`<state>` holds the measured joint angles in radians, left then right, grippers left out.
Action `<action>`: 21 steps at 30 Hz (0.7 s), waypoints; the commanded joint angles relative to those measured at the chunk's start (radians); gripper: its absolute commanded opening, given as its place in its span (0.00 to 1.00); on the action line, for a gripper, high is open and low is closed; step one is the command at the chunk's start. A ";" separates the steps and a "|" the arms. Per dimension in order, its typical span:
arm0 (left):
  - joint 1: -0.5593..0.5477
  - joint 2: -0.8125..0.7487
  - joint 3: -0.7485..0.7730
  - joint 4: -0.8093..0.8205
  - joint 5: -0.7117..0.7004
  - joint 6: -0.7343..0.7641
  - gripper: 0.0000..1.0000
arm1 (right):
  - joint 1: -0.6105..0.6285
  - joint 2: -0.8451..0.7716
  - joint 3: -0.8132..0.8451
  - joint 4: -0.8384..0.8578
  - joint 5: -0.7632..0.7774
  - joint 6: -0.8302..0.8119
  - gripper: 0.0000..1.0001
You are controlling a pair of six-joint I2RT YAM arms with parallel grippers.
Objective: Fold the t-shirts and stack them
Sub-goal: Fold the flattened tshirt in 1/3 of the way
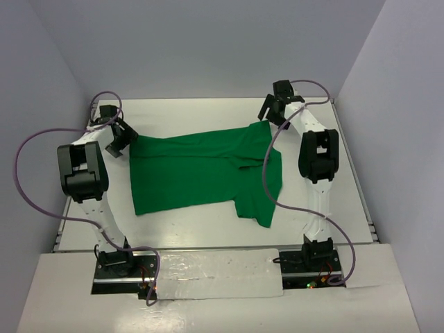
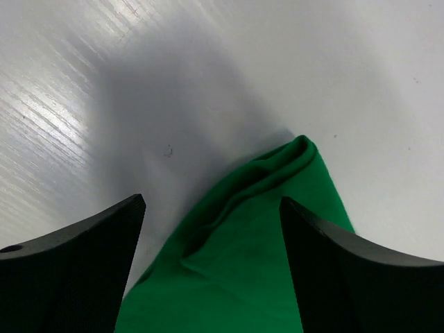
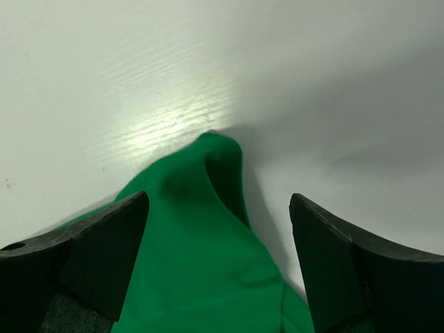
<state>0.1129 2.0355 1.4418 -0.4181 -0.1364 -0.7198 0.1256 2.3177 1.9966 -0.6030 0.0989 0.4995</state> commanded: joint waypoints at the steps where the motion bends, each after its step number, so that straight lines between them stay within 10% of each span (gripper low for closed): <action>1: 0.010 0.020 0.054 0.031 0.009 0.013 0.79 | 0.005 0.074 0.134 -0.098 -0.102 0.000 0.87; 8: 0.010 0.038 0.000 0.065 0.023 -0.005 0.40 | 0.017 0.125 0.102 -0.062 -0.203 0.097 0.76; 12: 0.018 0.044 0.010 0.056 0.030 -0.007 0.11 | 0.020 0.122 0.083 -0.049 -0.155 0.163 0.49; 16: 0.034 0.037 0.015 0.047 0.050 -0.010 0.10 | 0.016 0.074 0.015 -0.013 -0.055 0.224 0.10; 21: 0.047 -0.043 -0.008 0.051 0.054 -0.013 0.10 | -0.006 -0.083 -0.182 0.133 0.077 0.275 0.09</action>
<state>0.1376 2.0724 1.4461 -0.3890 -0.0922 -0.7284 0.1361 2.3800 1.9609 -0.5801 0.0121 0.7113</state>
